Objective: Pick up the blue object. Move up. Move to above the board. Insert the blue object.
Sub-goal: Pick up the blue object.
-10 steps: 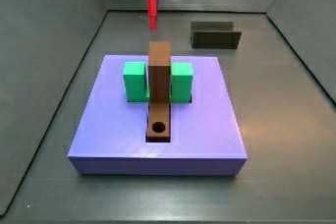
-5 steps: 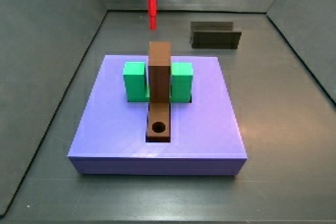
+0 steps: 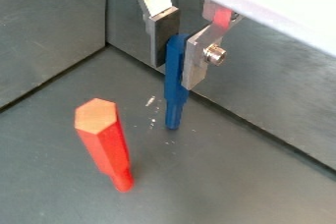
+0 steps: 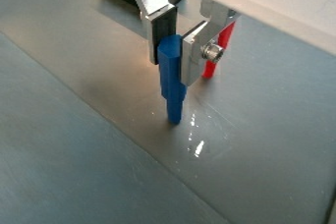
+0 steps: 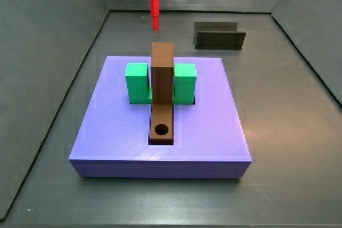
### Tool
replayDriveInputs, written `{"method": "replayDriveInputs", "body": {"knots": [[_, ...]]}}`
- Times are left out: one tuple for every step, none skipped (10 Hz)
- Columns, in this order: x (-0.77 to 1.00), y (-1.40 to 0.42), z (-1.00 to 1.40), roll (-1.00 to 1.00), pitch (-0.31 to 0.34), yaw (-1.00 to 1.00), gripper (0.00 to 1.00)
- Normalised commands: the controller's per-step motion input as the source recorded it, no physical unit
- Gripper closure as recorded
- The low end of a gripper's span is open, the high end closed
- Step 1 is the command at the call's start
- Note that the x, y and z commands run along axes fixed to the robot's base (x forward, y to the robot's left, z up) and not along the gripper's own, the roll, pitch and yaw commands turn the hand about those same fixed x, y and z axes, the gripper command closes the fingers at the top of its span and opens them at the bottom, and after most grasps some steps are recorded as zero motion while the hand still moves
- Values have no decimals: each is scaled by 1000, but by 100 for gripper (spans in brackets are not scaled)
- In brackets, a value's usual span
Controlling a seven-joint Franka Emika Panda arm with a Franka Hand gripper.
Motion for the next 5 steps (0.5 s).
{"method": "replayDriveInputs", "body": {"knots": [[0,0,0,0,0,0,100],[0,0,0,0,0,0,100],[0,0,0,0,0,0,100],[0,0,0,0,0,0,100],[0,0,0,0,0,0,100]]}}
